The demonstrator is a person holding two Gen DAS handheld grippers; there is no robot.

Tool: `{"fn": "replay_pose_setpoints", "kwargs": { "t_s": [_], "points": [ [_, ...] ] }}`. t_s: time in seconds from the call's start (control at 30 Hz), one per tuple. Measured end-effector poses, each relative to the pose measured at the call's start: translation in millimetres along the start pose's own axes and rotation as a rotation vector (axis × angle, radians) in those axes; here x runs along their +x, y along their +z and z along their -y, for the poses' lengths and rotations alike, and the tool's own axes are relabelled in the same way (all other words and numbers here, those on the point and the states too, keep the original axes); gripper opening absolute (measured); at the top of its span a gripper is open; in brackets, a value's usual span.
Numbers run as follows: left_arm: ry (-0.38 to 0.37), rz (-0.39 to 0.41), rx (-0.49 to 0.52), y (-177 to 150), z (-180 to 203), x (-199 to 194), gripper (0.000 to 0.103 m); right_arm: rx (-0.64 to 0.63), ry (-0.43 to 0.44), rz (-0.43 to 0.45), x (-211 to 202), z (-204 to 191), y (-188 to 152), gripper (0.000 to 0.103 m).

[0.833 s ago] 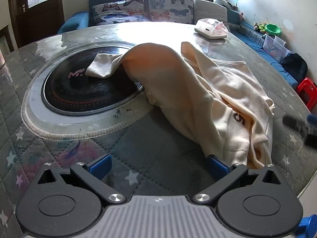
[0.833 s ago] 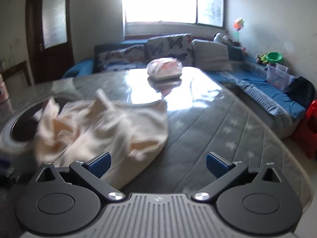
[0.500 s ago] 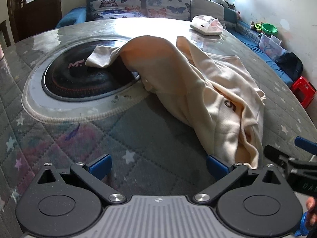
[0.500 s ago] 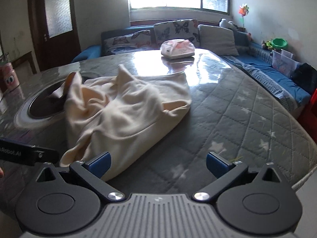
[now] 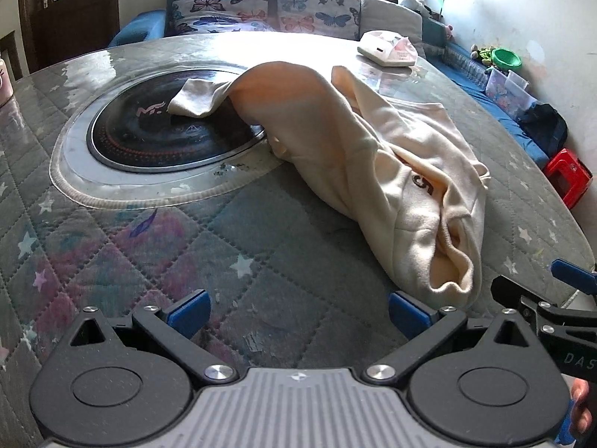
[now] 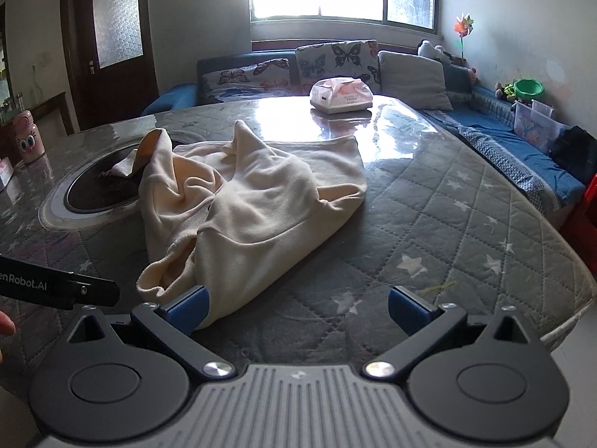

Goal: Fold clothes
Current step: 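Approach the crumpled cream sweatshirt with both open grippers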

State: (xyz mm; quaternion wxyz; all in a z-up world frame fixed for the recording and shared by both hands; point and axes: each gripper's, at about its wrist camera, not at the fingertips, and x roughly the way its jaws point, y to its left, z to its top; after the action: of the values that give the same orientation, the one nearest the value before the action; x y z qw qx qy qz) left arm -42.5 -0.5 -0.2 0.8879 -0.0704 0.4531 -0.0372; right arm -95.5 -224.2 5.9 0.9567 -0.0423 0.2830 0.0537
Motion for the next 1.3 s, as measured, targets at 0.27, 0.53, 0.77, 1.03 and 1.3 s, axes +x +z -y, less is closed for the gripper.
{"fn": "replay_pose_setpoints", "kwargs": {
  "t_s": [0.27,0.53,0.77,1.03,1.3],
  "points": [
    [-0.009,-0.004,0.012,0,5,-2,0.103,0.005,0.078,-0.086,13,5,13,0.103],
    [0.017,-0.023,-0.004,1,5,3,0.103,0.013,0.096,-0.129,40,19,31,0.103],
    [0.025,-0.023,-0.006,1,7,5,0.103,0.011,0.092,-0.14,34,18,36,0.103],
    [0.035,-0.023,0.0,2,10,6,0.103,0.017,0.088,-0.151,32,16,30,0.103],
    [0.048,-0.021,0.015,0,13,8,0.103,0.019,0.086,-0.16,31,12,26,0.103]
  ]
}}
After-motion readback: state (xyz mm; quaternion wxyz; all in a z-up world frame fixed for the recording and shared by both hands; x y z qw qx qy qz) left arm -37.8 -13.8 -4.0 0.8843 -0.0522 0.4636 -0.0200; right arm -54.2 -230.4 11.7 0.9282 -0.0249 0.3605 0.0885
